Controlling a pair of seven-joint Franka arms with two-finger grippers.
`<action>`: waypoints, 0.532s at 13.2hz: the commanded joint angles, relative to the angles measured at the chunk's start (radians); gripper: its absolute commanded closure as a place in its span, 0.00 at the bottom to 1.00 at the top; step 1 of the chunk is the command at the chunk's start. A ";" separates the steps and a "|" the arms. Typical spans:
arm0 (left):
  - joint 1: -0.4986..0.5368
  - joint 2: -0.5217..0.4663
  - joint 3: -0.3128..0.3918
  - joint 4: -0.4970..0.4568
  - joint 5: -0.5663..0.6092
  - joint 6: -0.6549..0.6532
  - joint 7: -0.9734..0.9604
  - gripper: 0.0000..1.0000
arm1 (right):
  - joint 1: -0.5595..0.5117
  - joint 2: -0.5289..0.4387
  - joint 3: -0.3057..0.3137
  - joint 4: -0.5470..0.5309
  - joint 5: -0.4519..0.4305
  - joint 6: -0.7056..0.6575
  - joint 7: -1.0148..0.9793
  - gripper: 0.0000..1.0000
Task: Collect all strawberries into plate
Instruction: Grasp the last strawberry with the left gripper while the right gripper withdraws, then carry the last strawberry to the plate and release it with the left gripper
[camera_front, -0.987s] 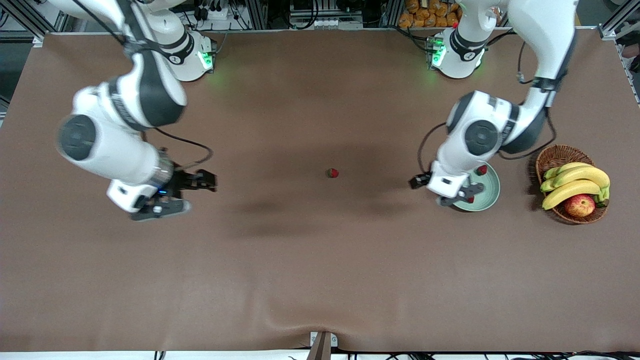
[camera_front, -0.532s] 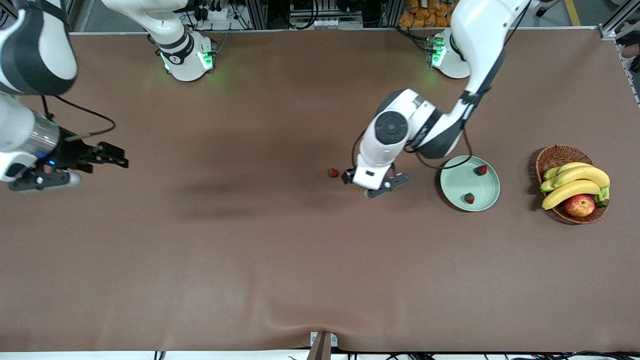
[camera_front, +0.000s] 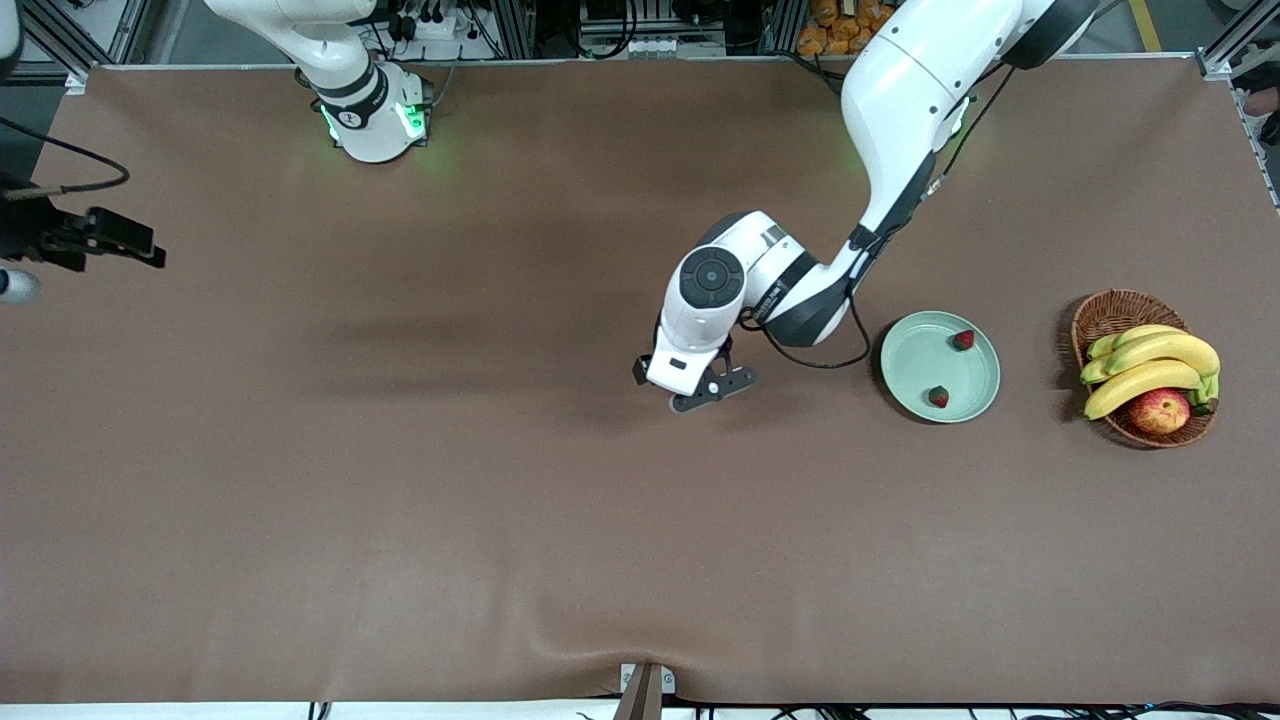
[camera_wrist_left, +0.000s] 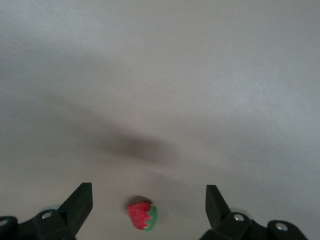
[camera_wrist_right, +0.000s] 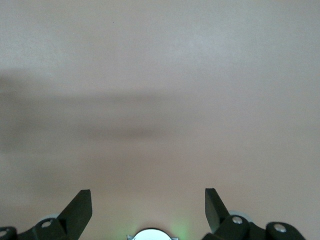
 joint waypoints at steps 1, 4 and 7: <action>-0.031 0.031 0.007 0.031 0.029 0.016 -0.009 0.00 | -0.010 -0.014 0.019 0.040 -0.025 -0.075 0.067 0.00; -0.069 0.049 0.012 0.023 0.029 0.016 -0.114 0.00 | -0.011 -0.042 0.028 0.040 -0.019 -0.097 0.113 0.00; -0.071 0.041 0.023 0.000 0.038 -0.029 -0.315 0.06 | -0.008 -0.051 0.022 0.040 -0.017 -0.098 0.107 0.00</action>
